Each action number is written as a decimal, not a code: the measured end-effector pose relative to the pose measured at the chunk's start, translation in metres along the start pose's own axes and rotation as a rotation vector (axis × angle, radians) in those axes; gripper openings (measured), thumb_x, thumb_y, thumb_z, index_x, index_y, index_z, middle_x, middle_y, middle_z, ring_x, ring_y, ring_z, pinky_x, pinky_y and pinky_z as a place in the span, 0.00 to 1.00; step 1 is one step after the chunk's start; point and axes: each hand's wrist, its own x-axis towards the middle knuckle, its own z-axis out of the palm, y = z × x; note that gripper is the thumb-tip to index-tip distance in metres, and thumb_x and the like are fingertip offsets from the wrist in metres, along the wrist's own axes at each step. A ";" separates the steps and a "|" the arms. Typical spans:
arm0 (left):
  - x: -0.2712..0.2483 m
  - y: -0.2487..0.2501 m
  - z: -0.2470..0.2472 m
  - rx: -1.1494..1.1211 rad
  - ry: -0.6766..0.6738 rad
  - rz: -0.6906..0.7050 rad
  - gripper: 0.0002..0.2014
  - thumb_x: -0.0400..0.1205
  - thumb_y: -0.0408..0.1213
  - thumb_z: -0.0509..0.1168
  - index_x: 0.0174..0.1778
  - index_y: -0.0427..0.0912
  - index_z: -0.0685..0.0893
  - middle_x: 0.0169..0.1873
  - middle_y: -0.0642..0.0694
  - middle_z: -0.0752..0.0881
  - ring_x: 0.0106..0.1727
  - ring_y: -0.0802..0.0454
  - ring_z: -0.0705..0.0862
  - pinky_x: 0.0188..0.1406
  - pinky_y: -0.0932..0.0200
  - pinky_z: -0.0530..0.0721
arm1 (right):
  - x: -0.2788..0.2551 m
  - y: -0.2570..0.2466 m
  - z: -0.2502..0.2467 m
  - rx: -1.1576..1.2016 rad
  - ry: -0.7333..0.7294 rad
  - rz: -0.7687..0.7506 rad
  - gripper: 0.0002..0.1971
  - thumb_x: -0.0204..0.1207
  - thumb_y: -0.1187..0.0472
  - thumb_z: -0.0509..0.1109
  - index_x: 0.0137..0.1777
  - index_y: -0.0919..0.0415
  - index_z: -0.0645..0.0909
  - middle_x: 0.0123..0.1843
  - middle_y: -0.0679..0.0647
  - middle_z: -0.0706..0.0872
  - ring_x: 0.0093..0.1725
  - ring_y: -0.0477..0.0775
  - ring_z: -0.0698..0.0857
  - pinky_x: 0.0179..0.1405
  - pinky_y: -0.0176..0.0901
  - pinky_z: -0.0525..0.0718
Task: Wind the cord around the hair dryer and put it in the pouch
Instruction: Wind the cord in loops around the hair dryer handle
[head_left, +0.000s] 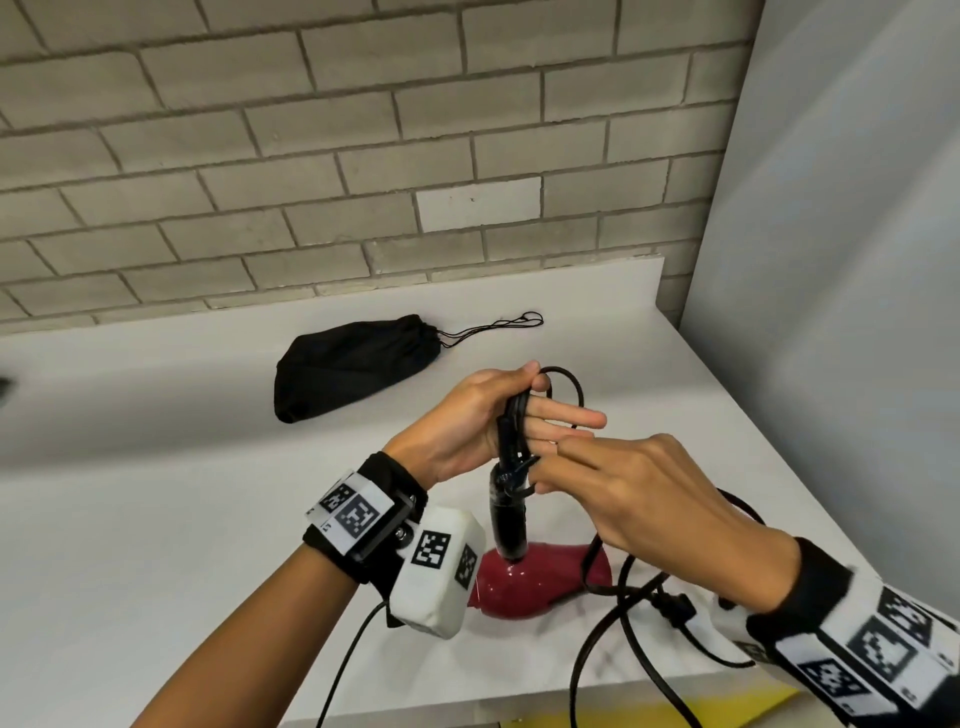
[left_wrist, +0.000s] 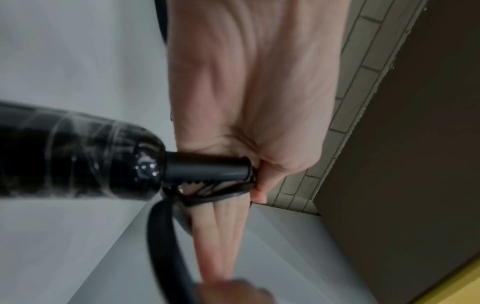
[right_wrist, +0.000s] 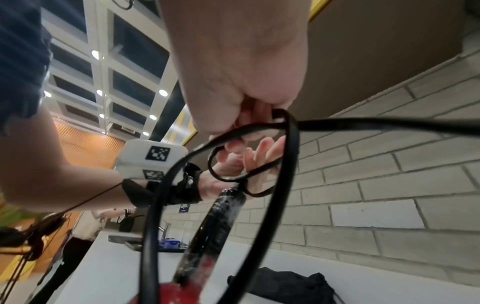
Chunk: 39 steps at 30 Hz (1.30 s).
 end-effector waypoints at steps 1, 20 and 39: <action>-0.001 -0.001 0.002 0.012 0.001 -0.022 0.13 0.87 0.41 0.51 0.39 0.41 0.72 0.40 0.34 0.91 0.36 0.45 0.91 0.34 0.57 0.87 | 0.001 0.000 -0.001 -0.001 0.003 -0.003 0.11 0.72 0.70 0.68 0.46 0.51 0.83 0.36 0.44 0.84 0.28 0.50 0.81 0.12 0.37 0.63; -0.005 -0.004 0.005 0.007 -0.225 -0.063 0.18 0.87 0.43 0.47 0.34 0.43 0.73 0.14 0.57 0.60 0.14 0.58 0.52 0.16 0.67 0.62 | 0.010 0.053 0.007 1.105 -0.277 0.398 0.17 0.74 0.49 0.69 0.61 0.54 0.79 0.48 0.41 0.89 0.50 0.46 0.87 0.51 0.38 0.82; -0.030 0.059 -0.036 -0.184 0.217 0.285 0.10 0.77 0.39 0.59 0.29 0.47 0.71 0.18 0.57 0.54 0.14 0.59 0.49 0.13 0.65 0.50 | -0.035 0.087 0.033 0.503 -0.372 0.415 0.12 0.78 0.58 0.71 0.53 0.42 0.73 0.49 0.34 0.88 0.34 0.43 0.83 0.39 0.31 0.75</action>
